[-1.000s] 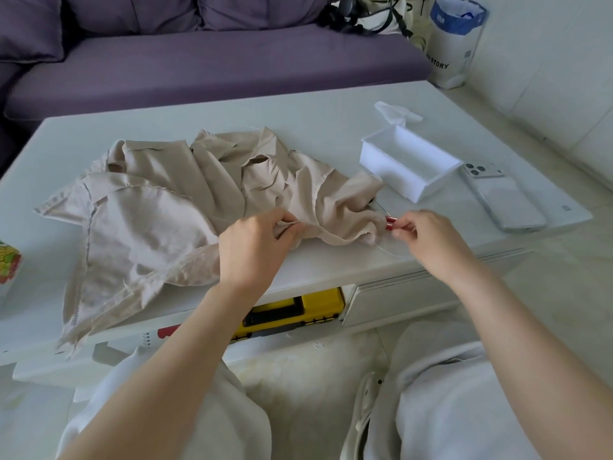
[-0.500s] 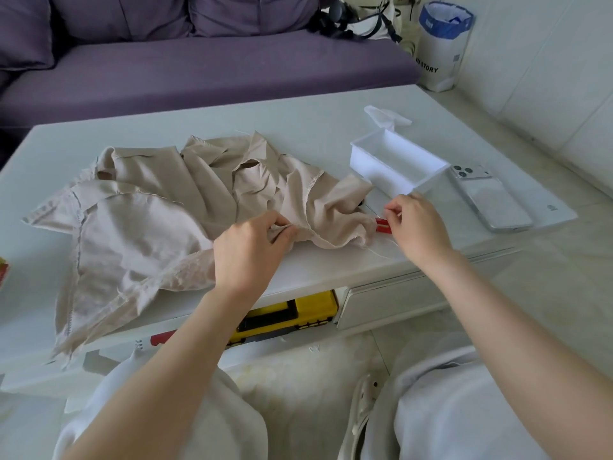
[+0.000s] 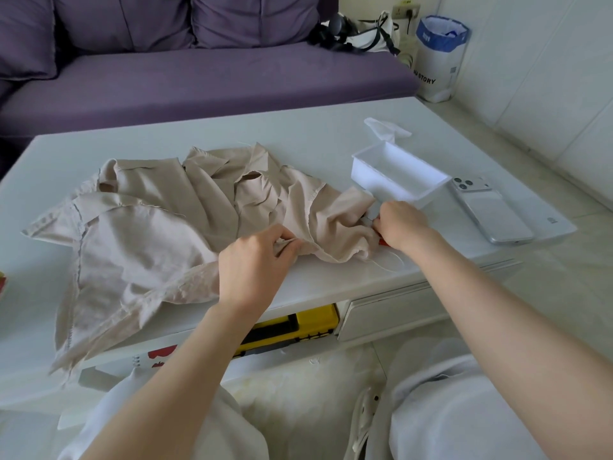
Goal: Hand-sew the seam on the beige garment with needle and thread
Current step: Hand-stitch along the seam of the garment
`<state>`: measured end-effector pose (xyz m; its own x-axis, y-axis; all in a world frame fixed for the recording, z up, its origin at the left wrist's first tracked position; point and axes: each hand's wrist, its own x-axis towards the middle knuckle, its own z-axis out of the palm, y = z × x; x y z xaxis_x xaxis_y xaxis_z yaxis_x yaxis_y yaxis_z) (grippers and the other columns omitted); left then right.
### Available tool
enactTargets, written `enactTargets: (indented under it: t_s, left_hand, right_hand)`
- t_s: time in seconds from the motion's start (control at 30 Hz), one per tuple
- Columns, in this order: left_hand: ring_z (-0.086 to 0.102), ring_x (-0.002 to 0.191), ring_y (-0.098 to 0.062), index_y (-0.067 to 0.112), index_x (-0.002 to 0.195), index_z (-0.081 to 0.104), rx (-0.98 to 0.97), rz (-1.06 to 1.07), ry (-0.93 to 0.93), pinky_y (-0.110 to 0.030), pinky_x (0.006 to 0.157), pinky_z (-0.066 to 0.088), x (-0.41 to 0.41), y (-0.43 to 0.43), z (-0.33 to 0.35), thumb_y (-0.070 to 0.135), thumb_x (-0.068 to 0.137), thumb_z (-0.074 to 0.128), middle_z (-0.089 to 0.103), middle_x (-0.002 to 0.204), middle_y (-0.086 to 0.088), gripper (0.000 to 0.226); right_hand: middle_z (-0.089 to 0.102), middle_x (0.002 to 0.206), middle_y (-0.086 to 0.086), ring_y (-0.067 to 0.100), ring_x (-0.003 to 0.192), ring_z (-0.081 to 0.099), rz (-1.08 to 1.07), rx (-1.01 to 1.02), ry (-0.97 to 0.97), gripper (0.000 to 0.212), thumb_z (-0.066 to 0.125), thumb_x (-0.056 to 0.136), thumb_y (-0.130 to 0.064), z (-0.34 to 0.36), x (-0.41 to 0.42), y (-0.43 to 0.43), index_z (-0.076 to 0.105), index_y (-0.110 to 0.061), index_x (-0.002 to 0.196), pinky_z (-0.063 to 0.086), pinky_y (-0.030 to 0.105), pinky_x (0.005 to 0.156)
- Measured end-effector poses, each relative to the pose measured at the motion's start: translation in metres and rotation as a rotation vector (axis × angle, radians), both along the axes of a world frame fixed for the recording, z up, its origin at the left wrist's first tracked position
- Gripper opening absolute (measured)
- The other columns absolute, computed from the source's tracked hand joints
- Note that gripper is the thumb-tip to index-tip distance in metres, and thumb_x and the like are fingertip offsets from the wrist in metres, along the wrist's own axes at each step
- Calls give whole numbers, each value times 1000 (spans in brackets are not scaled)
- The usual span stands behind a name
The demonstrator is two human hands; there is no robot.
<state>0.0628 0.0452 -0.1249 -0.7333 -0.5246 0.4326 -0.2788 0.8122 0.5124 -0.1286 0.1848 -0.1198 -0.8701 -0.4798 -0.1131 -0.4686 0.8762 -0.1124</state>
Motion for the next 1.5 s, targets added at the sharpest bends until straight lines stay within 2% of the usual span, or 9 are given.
enactTargets:
  t_s: [0.17,0.57,0.67,0.77,0.87,1.0,1.2,1.4,1.5]
  left_hand:
    - [53,51,-19,22,77,69,-5,-14,-1,-18,47,33,-1,2,-1,34,84,70,61,54,4,15]
    - [48,51,-16,19,81,70,-16,-21,-30,-17,46,25,-1,8,-1,35,86,68,53,54,8,17]
    - [47,53,-14,19,83,70,-2,-23,-48,-18,46,25,1,8,-1,36,86,67,52,55,10,18]
    - [47,54,-13,22,93,68,50,-28,-74,-19,48,29,3,9,2,39,87,64,47,54,14,18]
    - [48,60,-6,28,111,60,122,-111,-86,-20,54,36,5,11,5,35,90,58,47,64,13,22]
    - [51,76,-6,34,117,57,209,-211,-94,-17,63,37,4,11,9,30,92,54,48,93,12,26]
    - [50,77,3,32,115,60,299,-259,-55,-19,66,39,3,10,10,29,92,54,44,95,15,23]
    - [49,74,-5,20,117,53,229,-177,-122,-20,59,36,5,6,7,24,92,53,48,93,12,26]
    - [48,69,-6,17,113,55,287,-156,-114,-19,57,34,5,2,6,22,91,53,48,80,13,22]
  right_hand:
    - [54,105,19,30,85,49,-84,-162,76,16,42,96,-6,3,3,21,53,4,102,32,32,66]
    - [56,81,19,35,77,52,-27,-577,372,10,40,93,4,8,36,63,49,3,96,29,32,66]
    - [61,84,4,22,83,54,101,-754,143,22,39,96,-1,12,55,53,53,-4,113,35,20,67]
    - [66,78,-13,8,81,61,171,-899,-182,21,43,98,-10,18,72,41,62,-20,99,44,15,74]
    - [72,79,-13,0,76,59,194,-1024,-458,19,46,98,-14,29,88,31,61,-23,90,44,16,73]
    - [74,86,-8,3,92,63,185,-1191,-682,16,45,99,-14,43,99,22,60,-18,93,46,15,79]
    - [72,83,-6,-4,82,63,180,-1136,-527,11,54,95,-14,38,103,9,62,-19,90,42,6,75]
    - [58,65,-4,7,55,55,180,-1075,-467,14,46,99,-12,22,108,7,58,-14,94,50,21,62]
    - [52,64,-5,4,55,46,254,-907,-323,15,43,99,-14,9,109,4,56,-16,91,42,21,59]
